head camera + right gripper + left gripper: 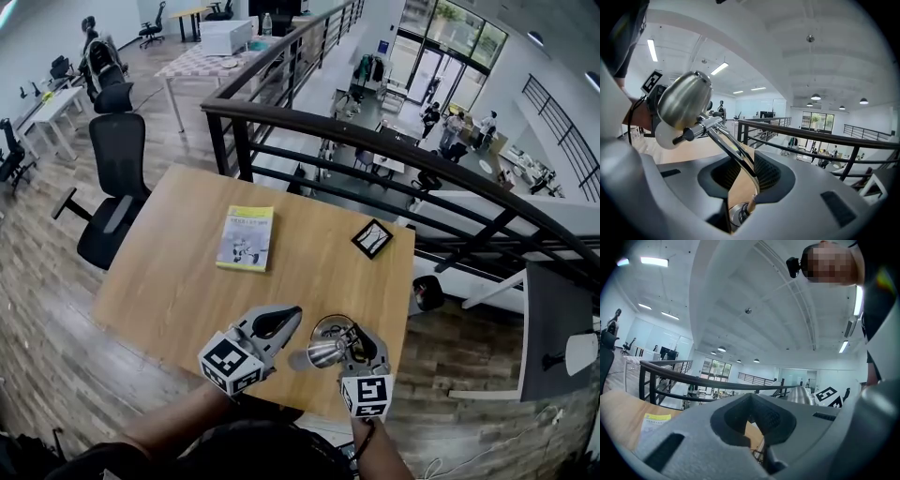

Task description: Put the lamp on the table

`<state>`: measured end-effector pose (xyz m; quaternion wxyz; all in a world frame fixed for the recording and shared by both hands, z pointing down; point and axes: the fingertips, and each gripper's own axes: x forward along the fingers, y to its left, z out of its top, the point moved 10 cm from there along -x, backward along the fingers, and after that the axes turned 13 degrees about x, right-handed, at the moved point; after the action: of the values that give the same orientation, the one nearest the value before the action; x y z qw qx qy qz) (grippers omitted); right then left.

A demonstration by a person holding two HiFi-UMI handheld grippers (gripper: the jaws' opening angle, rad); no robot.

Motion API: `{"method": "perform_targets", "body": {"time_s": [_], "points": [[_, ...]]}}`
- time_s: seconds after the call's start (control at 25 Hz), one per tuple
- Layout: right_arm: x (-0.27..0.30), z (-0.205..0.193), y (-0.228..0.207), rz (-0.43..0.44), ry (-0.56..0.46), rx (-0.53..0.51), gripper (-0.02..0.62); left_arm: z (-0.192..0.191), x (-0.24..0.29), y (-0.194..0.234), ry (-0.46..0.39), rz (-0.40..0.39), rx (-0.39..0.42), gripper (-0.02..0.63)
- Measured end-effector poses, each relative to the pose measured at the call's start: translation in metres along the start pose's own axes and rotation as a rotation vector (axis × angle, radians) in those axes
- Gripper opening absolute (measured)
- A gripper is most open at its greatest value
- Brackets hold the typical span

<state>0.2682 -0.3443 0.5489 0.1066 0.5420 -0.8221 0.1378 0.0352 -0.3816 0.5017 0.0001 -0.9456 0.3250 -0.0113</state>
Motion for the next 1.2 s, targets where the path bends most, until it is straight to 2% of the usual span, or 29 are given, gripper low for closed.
{"method": "perform_targets", "body": {"time_s": [0.2,0.6,0.96,1.2], "points": [[-0.013,0.004,0.007,-0.004,-0.008,-0.065,0.097,0.006,-0.008,-0.011,-0.012,0.012,0.012,0.008],[-0.051,0.005,0.016,0.013,-0.047,-0.046,0.112,0.02,-0.029,-0.038,-0.044,0.034,0.043,0.008],[-0.096,0.008,0.023,0.007,-0.103,-0.042,0.044,0.028,-0.052,-0.07,-0.068,0.057,0.062,0.008],[-0.116,0.01,0.033,0.017,-0.128,-0.039,0.025,0.031,-0.063,-0.086,-0.08,0.053,0.077,0.008]]}}
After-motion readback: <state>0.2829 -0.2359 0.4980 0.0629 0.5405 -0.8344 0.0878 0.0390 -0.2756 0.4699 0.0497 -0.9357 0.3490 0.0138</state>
